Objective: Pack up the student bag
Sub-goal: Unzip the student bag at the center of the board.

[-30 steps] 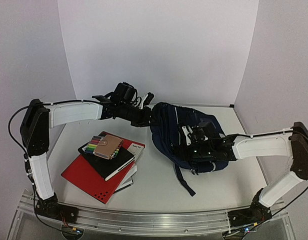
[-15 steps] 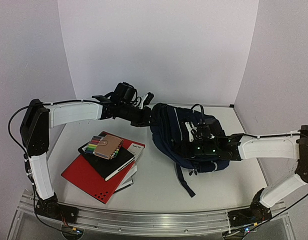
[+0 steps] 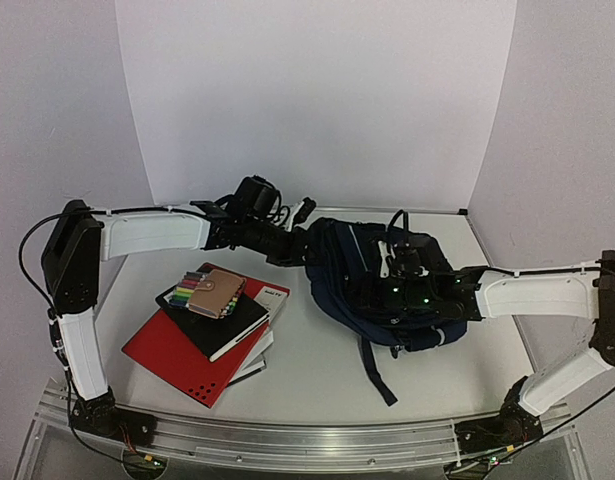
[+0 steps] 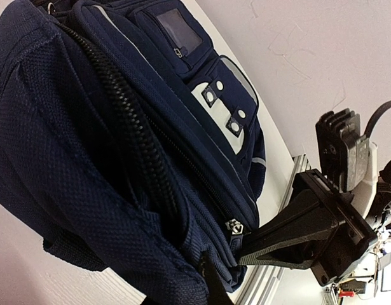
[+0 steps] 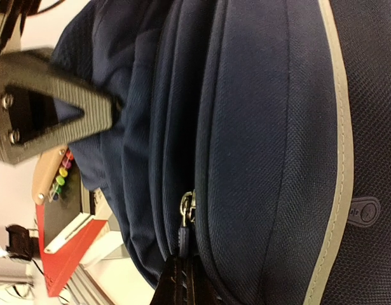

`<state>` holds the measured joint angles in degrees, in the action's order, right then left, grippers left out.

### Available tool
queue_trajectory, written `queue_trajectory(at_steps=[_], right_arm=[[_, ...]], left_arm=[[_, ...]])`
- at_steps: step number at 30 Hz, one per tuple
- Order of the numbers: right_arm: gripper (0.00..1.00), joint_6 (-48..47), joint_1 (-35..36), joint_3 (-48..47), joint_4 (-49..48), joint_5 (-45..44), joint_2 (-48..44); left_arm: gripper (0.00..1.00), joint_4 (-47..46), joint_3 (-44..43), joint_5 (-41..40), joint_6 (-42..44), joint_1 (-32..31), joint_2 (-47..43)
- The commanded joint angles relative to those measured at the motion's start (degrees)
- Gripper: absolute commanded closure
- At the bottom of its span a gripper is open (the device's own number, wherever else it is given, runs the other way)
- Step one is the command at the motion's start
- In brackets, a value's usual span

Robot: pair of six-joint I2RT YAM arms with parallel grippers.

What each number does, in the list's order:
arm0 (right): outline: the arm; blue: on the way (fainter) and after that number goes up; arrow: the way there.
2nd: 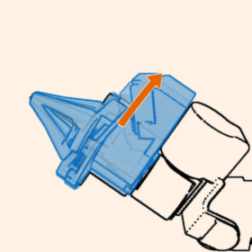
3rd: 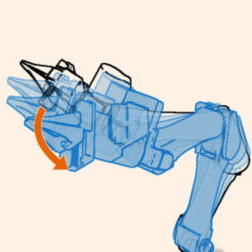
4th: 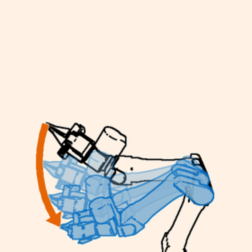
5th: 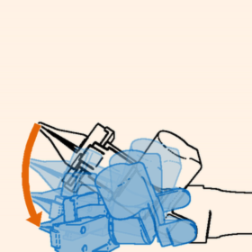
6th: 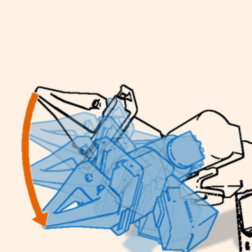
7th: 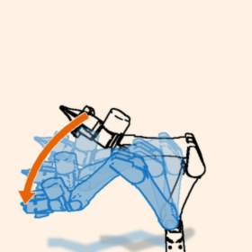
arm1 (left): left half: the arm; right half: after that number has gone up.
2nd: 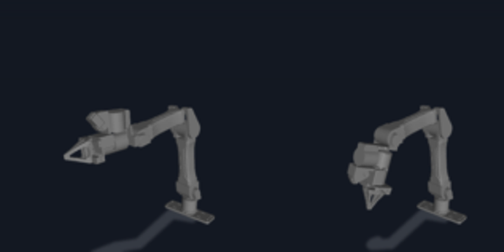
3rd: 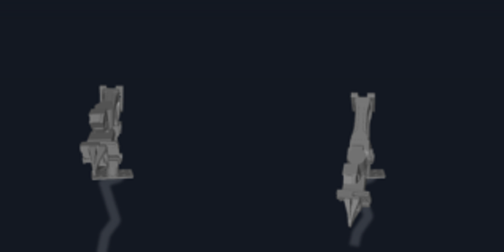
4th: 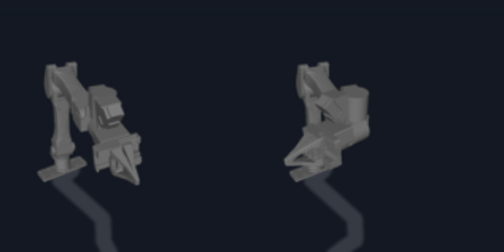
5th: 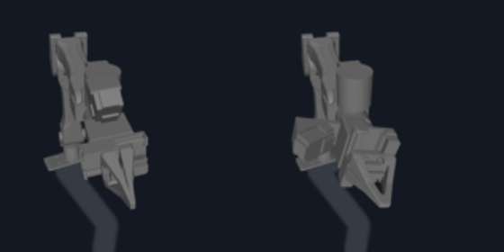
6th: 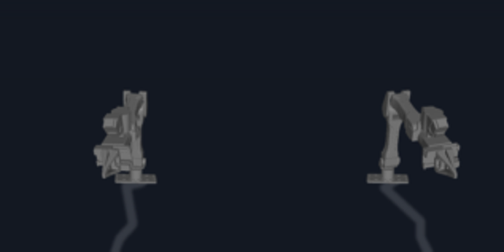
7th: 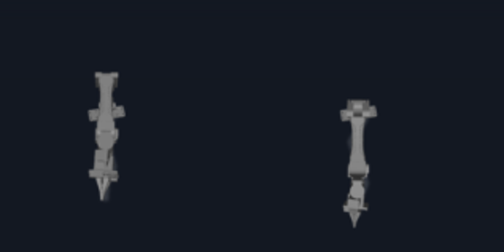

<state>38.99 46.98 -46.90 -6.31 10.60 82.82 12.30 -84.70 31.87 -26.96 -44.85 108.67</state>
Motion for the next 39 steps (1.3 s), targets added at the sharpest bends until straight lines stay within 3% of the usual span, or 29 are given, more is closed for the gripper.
queue_trajectory(at_steps=[1, 10, 22, 39], right_arm=[[1.0, 9.46, -0.09, -2.54, -4.36, -4.34, -1.98], [1.0, 15.46, -0.18, -1.57, -2.84, -7.61, -1.94], [1.0, 16.2, -0.42, -1.33, 0.17, -10.6, -0.91], [1.0, 18.96, -2.02, -9.14, 0.18, -15.5, 7.98]], left_arm=[[1.0, -3.35, 0.15, 4.18, 1.74, -3.7, -0.56], [1.0, -6.91, 3.62, 3.33, -0.53, -7.26, 0.08], [1.0, -16.63, 9.72, 4.32, -6.97, -12.06, 1.07], [1.0, -14.01, 12.53, 4.69, -7.65, -15.79, 2.22]])
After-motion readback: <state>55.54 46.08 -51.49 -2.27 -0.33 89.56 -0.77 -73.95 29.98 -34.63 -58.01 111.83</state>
